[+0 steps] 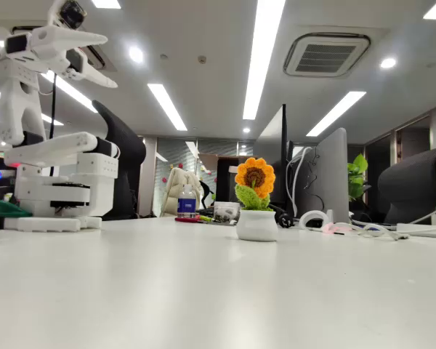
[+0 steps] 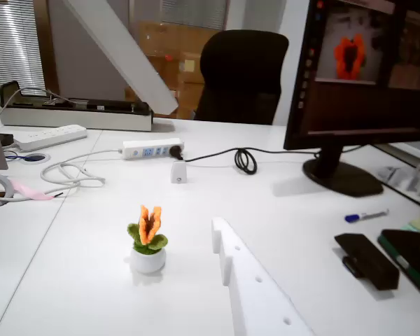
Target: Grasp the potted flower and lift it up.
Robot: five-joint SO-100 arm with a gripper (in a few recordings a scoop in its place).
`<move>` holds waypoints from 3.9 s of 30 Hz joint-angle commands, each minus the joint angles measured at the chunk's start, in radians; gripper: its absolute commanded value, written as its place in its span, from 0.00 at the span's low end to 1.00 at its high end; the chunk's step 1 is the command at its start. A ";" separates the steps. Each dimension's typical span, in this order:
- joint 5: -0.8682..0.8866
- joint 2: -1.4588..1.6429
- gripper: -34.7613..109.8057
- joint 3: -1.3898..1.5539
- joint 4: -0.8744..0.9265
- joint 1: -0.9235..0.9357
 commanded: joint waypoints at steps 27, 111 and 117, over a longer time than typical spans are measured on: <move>-0.003 0.012 0.71 0.012 0.023 0.014; -0.069 -0.417 0.71 0.252 -0.202 -0.091; -0.046 -0.520 0.71 0.252 -0.287 -0.118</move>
